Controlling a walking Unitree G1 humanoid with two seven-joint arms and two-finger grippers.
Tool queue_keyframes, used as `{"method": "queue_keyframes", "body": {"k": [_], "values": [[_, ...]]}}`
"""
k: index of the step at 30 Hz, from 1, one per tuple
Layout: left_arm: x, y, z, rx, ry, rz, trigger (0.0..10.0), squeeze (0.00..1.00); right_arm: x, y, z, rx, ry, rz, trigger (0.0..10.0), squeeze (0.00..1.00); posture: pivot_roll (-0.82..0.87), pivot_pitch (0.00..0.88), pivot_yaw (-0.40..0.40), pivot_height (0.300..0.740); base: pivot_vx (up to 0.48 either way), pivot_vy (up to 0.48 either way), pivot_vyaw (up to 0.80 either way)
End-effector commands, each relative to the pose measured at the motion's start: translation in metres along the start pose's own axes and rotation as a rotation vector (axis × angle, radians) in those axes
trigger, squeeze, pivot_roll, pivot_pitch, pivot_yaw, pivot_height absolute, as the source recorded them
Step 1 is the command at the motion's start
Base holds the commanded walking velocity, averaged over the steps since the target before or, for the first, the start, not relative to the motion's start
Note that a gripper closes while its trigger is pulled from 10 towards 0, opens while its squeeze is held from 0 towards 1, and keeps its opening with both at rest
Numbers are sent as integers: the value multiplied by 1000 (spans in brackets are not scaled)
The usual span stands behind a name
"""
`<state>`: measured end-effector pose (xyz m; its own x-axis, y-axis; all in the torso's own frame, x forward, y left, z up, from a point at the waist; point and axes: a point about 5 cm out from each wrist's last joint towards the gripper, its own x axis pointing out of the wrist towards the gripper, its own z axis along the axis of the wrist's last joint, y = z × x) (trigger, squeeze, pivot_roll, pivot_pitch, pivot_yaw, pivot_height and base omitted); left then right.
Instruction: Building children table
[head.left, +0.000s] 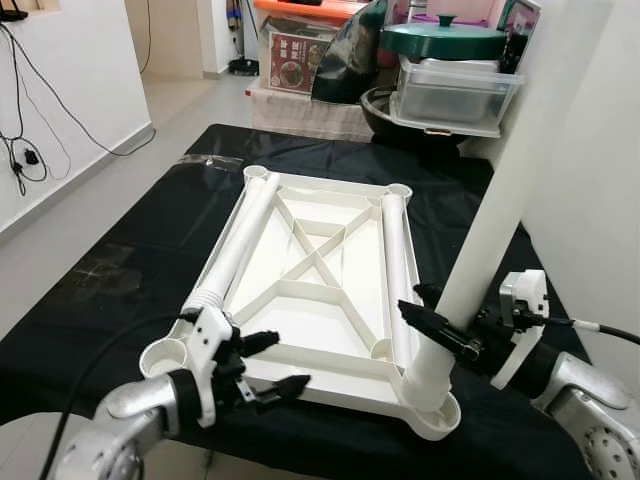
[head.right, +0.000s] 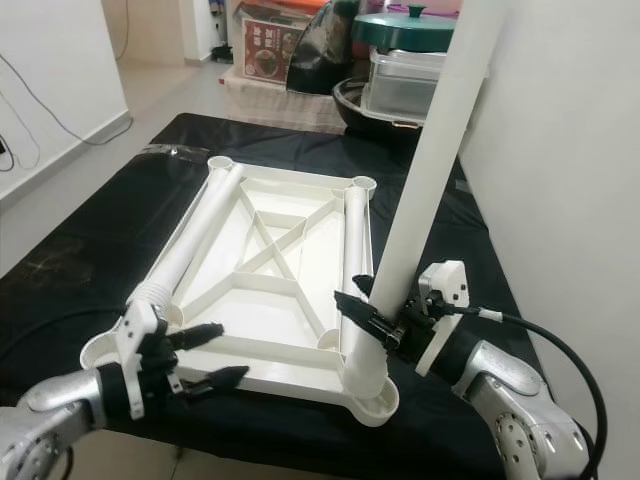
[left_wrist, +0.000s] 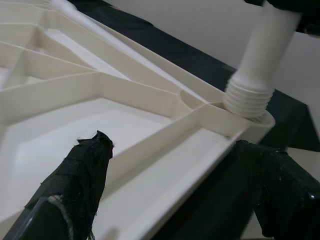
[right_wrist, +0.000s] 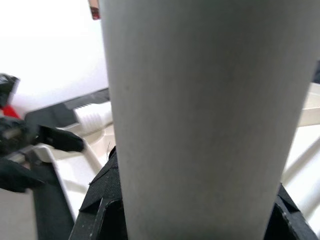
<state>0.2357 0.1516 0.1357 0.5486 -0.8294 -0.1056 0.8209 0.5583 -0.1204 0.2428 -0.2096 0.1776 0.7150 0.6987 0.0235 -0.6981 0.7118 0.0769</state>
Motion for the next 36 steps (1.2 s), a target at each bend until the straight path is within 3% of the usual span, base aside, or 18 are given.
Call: {"method": "queue_keyframes", "body": {"k": [1,8,13,20,26,36], "values": [[-1,1,-2,-11,8,-14,10000,0,-1,-2,-6,-2,37,-6,0,0,172,0,-108,740,0,0,0],[-2,-1,-2,-15,15,-30,10000,0,-22,-1,-8,-21,99,24,0,0,154,0,-104,740,0,0,0],[2,0,-2,-21,17,-46,10000,0,-30,13,-9,-41,157,102,0,0,138,0,-95,740,0,0,0],[8,0,1,-20,8,-59,10000,0,-16,22,-16,-78,146,130,0,0,143,0,-95,740,0,0,0],[10,0,3,-16,-3,-58,10000,0,-3,15,-20,-113,136,86,0,0,152,0,-101,740,0,0,0],[14,-2,4,-19,-13,-69,10000,0,-6,5,-20,-136,178,89,0,0,151,0,-107,740,0,0,0]]}}
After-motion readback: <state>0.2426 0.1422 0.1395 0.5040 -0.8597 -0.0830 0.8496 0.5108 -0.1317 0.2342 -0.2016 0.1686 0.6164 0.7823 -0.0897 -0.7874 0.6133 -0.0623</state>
